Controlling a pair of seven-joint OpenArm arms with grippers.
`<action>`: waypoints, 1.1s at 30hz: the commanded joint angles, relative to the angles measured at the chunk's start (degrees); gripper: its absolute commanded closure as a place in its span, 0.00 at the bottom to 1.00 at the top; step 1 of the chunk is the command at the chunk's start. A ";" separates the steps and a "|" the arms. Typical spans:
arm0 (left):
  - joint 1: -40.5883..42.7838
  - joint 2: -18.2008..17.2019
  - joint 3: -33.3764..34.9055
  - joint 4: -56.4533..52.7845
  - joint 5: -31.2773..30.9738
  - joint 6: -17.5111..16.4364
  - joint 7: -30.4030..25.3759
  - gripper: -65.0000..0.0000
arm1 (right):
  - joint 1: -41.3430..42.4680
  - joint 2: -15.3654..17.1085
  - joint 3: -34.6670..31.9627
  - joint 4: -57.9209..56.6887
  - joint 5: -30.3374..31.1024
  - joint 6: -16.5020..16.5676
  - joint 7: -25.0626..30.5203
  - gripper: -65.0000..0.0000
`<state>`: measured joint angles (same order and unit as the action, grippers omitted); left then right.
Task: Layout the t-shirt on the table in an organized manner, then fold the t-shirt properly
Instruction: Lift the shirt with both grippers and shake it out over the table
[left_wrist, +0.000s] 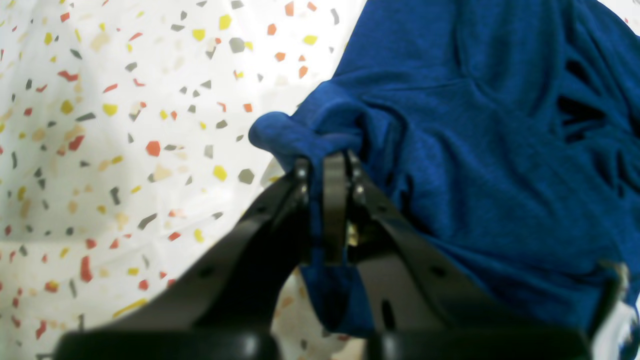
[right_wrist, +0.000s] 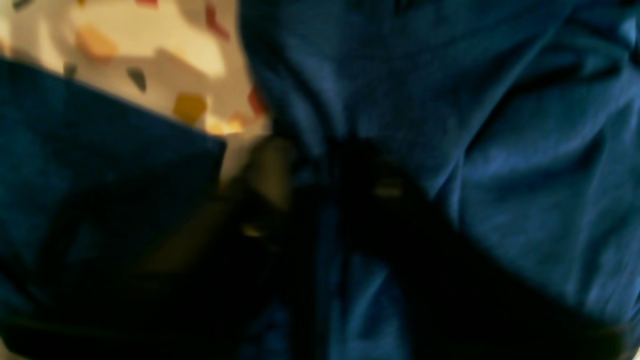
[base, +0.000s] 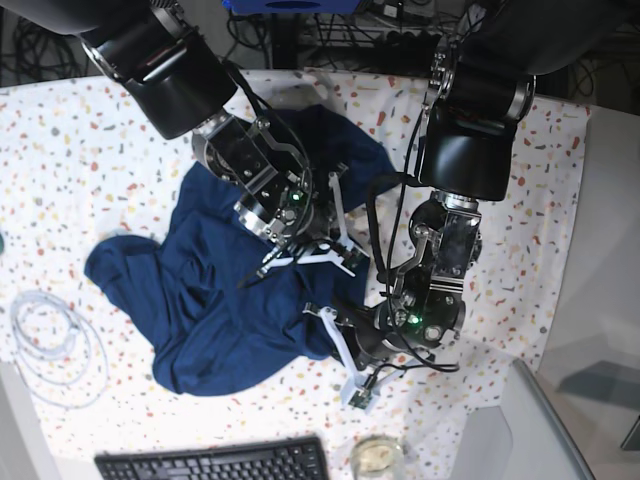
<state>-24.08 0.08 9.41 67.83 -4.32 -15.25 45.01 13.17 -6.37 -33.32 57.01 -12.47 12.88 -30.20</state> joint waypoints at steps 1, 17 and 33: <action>-1.73 -0.21 -0.13 0.87 -0.47 -0.10 -1.19 1.00 | 0.33 -0.44 0.05 2.19 -0.23 -0.18 -0.62 1.00; -0.06 -0.74 0.57 1.49 -0.03 -0.10 -1.19 1.00 | -11.72 7.73 8.75 32.96 -0.23 0.08 -15.39 1.00; -13.95 4.19 12.52 -7.92 -0.03 -0.10 -6.55 1.00 | 2.08 18.11 23.96 36.04 -0.41 9.93 -15.47 1.00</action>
<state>-35.66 3.51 22.00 59.11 -4.05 -15.40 40.23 13.19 11.29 -9.72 92.09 -12.32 23.16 -46.76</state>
